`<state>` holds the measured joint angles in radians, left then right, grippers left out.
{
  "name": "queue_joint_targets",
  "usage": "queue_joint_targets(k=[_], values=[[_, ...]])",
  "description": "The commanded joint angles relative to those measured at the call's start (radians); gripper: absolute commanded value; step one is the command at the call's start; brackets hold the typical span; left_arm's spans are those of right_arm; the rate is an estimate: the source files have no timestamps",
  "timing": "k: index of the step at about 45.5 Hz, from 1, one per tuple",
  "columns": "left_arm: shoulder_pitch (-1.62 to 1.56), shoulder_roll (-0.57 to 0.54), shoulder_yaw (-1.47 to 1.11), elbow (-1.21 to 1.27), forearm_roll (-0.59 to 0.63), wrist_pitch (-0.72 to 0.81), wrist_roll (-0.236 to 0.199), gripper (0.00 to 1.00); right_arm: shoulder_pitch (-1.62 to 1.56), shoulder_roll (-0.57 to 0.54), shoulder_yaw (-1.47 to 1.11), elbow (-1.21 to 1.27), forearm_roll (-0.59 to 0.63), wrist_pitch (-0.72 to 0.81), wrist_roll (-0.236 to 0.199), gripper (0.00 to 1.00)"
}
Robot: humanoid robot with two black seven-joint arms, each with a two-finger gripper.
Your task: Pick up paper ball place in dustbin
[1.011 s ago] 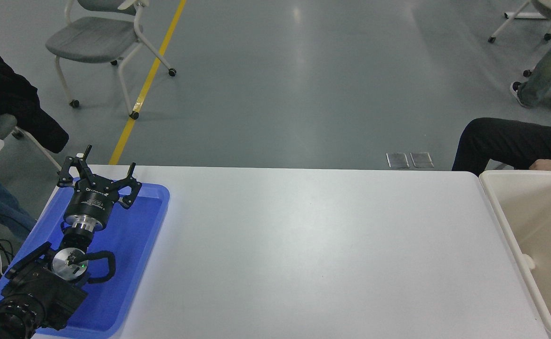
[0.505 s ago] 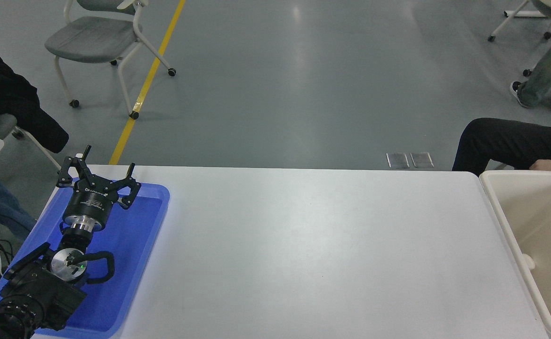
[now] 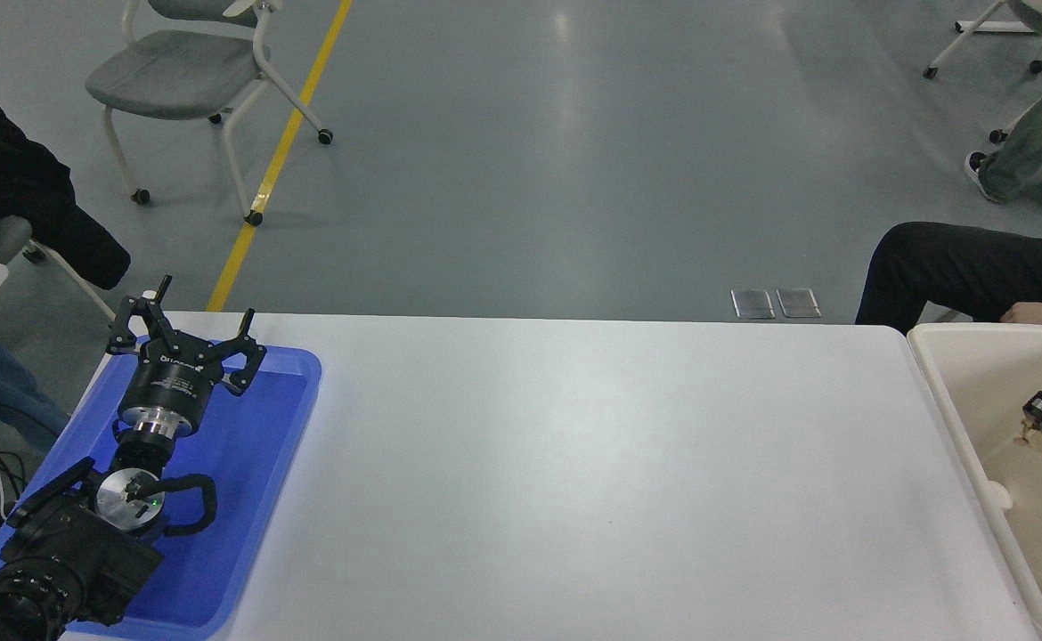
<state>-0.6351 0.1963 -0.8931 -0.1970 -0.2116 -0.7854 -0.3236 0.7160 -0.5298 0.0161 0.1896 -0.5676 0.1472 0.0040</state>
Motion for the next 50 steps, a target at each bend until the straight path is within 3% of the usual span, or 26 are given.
queue_joint_targets(k=[1, 3, 7, 8, 9, 37, 44, 50], values=[[0.000, 0.000, 0.000, 0.002, 0.000, 0.000, 0.000, 1.00, -0.026, 0.028, 0.111, -0.029, 0.060, -0.015, -0.012, 0.04], [0.000, 0.002, -0.001, 0.002, 0.000, 0.000, 0.000, 1.00, -0.026, 0.028, 0.113, -0.042, 0.075, -0.014, -0.012, 0.13], [0.000, 0.000, -0.001, 0.002, 0.000, 0.000, 0.000, 1.00, -0.026, 0.028, 0.113, -0.053, 0.107, -0.015, -0.012, 0.85], [0.000, 0.000, 0.000, 0.002, 0.000, 0.000, 0.000, 1.00, -0.026, 0.027, 0.113, -0.053, 0.114, -0.014, -0.012, 0.96], [0.000, 0.000, 0.000, -0.001, 0.000, 0.000, 0.000, 1.00, -0.026, 0.027, 0.113, -0.053, 0.118, -0.014, -0.012, 1.00], [0.000, 0.002, 0.000, -0.001, 0.000, 0.000, 0.000, 1.00, -0.010, 0.013, 0.133, -0.030, 0.130, -0.011, -0.001, 1.00], [0.000, 0.002, 0.000, -0.001, 0.000, 0.000, 0.000, 1.00, 0.003, -0.004, 0.295, 0.043, 0.130, -0.009, -0.001, 1.00], [0.002, 0.002, 0.000, -0.001, 0.000, 0.000, 0.000, 1.00, 0.007, -0.094, 0.504, 0.244, 0.132, -0.006, -0.001, 1.00]])
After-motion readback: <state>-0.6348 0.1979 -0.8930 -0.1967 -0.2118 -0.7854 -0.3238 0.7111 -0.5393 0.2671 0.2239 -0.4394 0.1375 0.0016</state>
